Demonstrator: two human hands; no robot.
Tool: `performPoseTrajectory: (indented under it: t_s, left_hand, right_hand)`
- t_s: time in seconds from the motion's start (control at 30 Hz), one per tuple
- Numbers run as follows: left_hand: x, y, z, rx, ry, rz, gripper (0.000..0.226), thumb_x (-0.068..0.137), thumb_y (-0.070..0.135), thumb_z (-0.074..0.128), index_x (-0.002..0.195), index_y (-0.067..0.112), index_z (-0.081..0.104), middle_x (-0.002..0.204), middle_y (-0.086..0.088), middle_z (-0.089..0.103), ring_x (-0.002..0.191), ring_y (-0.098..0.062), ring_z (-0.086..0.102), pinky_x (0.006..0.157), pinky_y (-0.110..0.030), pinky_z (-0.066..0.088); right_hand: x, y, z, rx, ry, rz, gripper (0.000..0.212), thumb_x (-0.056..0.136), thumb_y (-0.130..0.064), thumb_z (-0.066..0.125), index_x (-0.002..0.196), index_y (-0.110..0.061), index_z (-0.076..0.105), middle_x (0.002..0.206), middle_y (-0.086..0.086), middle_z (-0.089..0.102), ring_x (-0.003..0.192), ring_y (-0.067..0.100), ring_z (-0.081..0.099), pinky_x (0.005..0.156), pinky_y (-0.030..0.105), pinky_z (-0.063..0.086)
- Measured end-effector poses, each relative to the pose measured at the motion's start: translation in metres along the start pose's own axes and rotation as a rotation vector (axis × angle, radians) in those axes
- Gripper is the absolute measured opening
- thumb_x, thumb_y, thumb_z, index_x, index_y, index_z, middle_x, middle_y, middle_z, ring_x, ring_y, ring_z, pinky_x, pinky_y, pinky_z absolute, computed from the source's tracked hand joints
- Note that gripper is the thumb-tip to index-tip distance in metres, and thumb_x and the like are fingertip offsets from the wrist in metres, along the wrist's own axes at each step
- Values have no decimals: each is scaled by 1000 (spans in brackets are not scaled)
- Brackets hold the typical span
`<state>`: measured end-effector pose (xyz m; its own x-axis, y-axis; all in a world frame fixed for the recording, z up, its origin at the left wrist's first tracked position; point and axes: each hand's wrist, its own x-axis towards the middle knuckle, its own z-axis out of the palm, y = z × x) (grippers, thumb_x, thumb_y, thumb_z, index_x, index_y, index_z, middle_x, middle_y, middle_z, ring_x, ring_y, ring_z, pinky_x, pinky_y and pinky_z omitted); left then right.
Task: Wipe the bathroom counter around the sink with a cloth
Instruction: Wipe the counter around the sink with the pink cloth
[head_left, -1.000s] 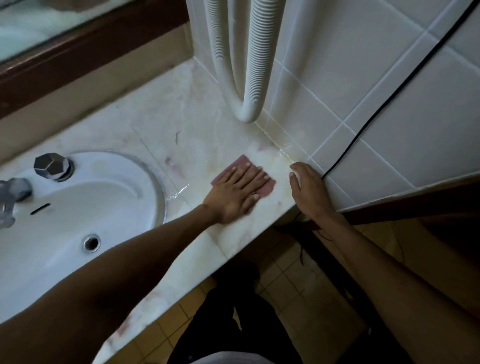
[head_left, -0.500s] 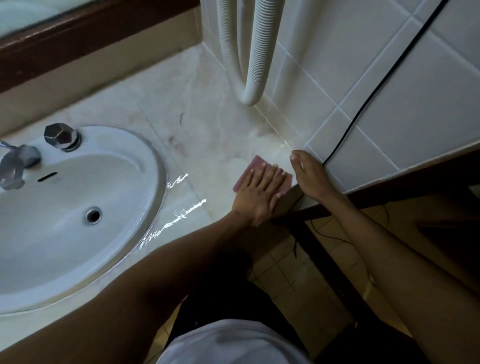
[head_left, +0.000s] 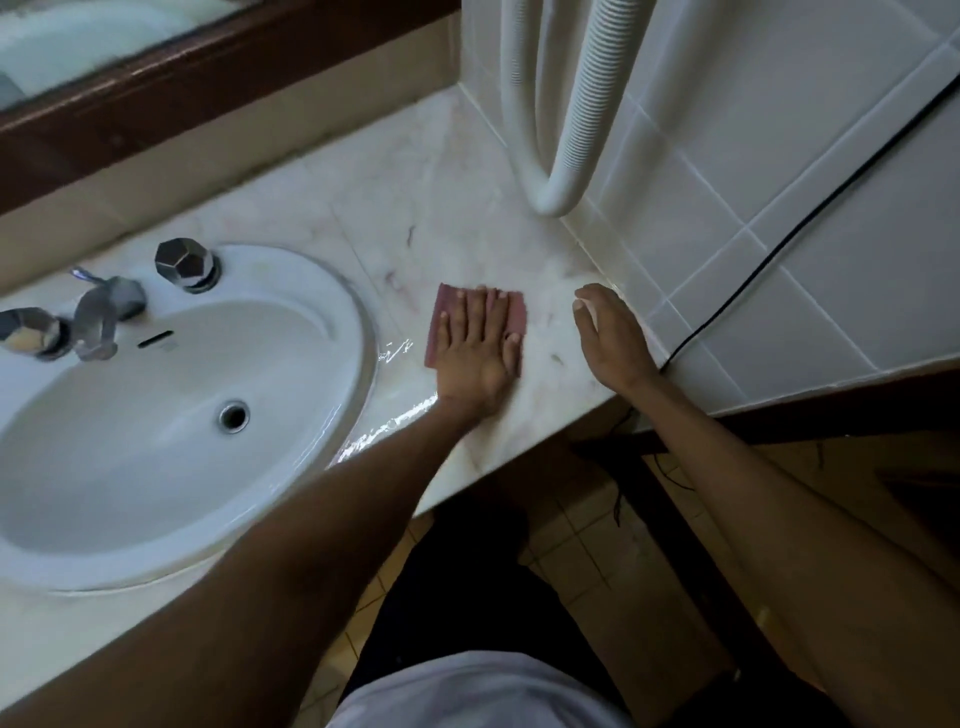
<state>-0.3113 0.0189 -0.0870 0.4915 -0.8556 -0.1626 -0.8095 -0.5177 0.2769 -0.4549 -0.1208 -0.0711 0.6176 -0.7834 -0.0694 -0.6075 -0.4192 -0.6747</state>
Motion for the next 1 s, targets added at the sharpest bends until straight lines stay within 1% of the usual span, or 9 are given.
performPoseTrajectory:
  t_s: [0.07, 0.17, 0.27, 0.37, 0.5, 0.67, 0.8, 0.87, 1.0]
  left_hand:
    - [-14, 9, 6, 3, 41, -3, 61, 105, 43, 28, 161, 21, 17, 168, -6, 17, 156, -29, 7, 125, -51, 8]
    - [-41, -19, 3, 62, -57, 284, 61, 106, 47, 26, 161, 25, 13, 169, -2, 12, 157, -27, 0, 125, -50, 10]
    - [-20, -57, -10, 109, -118, 474, 60, 106, 49, 20, 161, 31, 4, 170, 2, 4, 157, -23, -5, 126, -44, -1]
    - [37, -75, -20, 91, -75, 339, 60, 105, 48, 24, 161, 31, 9, 169, 2, 8, 157, -23, 0, 126, -45, 3]
    - [117, -108, -50, 61, -65, 147, 61, 104, 47, 27, 161, 27, 15, 169, 0, 14, 156, -27, 6, 125, -50, 8]
    - [162, -175, -84, 25, -26, -95, 61, 105, 47, 14, 160, 30, -5, 170, 2, -6, 156, -24, -8, 125, -47, -6]
    - [173, -207, -93, -2, -66, -316, 63, 102, 53, 9, 157, 36, -15, 168, 5, -16, 155, -22, -17, 120, -60, -11]
    - [175, -200, -87, -22, -22, -357, 63, 101, 54, 9, 157, 36, -14, 168, 5, -15, 155, -23, -15, 118, -64, -10]
    - [213, -184, -81, -67, 60, -359, 65, 101, 51, 10, 160, 29, -9, 169, -2, -11, 155, -29, -15, 119, -62, -13]
  right_hand:
    - [9, -5, 9, -10, -18, -4, 41, 103, -32, 37, 129, -6, 56, 138, 8, 53, 131, 21, 46, 111, 28, 33]
    - [26, -12, 23, -79, -11, -49, 41, 103, -32, 38, 128, -7, 58, 140, 9, 52, 133, 23, 44, 112, 30, 32]
    - [49, -20, 38, -168, 43, -75, 40, 102, -30, 38, 123, -4, 61, 139, 14, 53, 129, 30, 46, 110, 37, 35]
    - [74, -32, 51, -215, 53, -73, 45, 102, -34, 34, 125, -4, 60, 143, 16, 50, 132, 32, 45, 112, 41, 34]
    - [108, -51, 64, -242, 29, -71, 50, 101, -37, 32, 136, -7, 52, 150, 13, 44, 139, 28, 39, 116, 40, 30]
    - [160, -75, 84, -333, 11, -110, 45, 102, -32, 40, 140, -7, 47, 155, 13, 36, 142, 30, 33, 118, 39, 25]
    - [205, -98, 105, -438, 35, -90, 50, 100, -37, 38, 137, -5, 44, 153, 19, 35, 141, 35, 33, 115, 48, 29]
    - [225, -104, 112, -455, 47, -65, 52, 99, -40, 37, 138, -6, 42, 153, 19, 35, 142, 35, 32, 115, 50, 29]
    - [238, -103, 123, -482, 136, -47, 53, 100, -43, 33, 140, -10, 42, 155, 15, 34, 143, 32, 32, 117, 47, 27]
